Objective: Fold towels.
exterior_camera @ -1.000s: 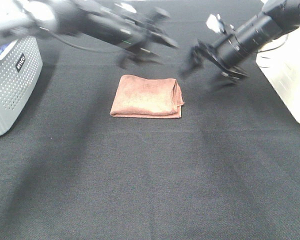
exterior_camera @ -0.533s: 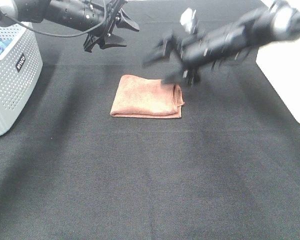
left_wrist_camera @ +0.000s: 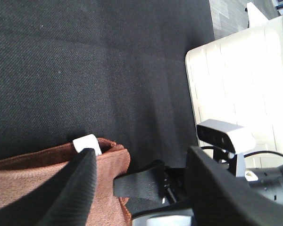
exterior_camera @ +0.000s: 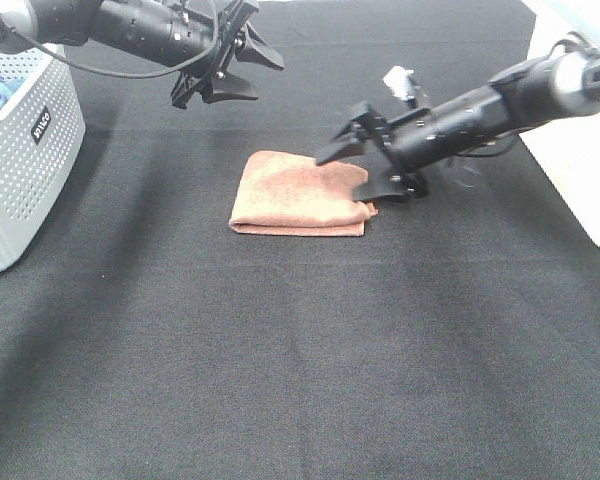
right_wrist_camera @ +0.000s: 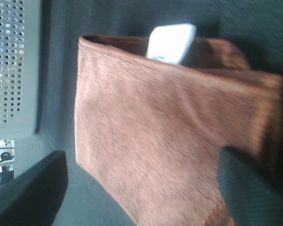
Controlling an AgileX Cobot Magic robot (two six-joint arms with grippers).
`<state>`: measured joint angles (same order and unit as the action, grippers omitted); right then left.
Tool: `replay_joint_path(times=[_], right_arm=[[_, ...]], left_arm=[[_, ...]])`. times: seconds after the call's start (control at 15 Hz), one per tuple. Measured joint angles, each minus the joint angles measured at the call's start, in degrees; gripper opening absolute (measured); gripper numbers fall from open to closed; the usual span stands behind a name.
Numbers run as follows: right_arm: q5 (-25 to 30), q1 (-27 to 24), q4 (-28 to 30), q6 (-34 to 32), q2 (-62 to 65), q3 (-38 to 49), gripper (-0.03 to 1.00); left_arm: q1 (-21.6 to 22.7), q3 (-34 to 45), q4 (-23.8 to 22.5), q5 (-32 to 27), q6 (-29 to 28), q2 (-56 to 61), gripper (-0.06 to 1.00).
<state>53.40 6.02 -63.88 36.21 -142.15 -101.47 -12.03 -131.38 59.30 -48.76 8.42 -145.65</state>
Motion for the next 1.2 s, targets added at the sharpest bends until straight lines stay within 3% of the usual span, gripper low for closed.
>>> replay_joint_path(times=[0.4, 0.6, 0.8, 0.87, 1.0, 1.07, 1.2], right_arm=[[8.5, -3.9, 4.4, -1.0, 0.0, -0.3, 0.82], [13.4, -4.0, 9.0, -3.3, 3.4, -0.3, 0.82], [15.0, -4.0, 15.7, -8.1, 11.6, -0.4, 0.82], [15.0, -3.6, 21.2, -11.6, 16.2, -0.5, 0.82], [15.0, -1.9, 30.3, -16.3, 22.2, -0.5, 0.82], [15.0, -1.9, 30.3, -16.3, 22.2, -0.5, 0.82], [15.5, 1.0, 39.6, -21.8, 27.2, -0.5, 0.82]], left_arm=[[0.1, 0.0, -0.6, -4.5, 0.0, 0.7, 0.55], [1.7, 0.0, -7.0, -9.3, 0.4, 5.7, 0.55], [2.0, 0.0, -21.5, -16.8, -0.7, 11.7, 0.55], [1.1, 0.0, -30.8, -19.8, -2.7, 15.1, 0.55], [-0.5, 0.0, -42.7, -20.6, -4.8, 19.8, 0.55], [-0.5, 0.0, -42.7, -20.6, -4.8, 19.8, 0.55], [-2.2, 1.8, -51.1, -20.7, -6.9, 25.8, 0.55]])
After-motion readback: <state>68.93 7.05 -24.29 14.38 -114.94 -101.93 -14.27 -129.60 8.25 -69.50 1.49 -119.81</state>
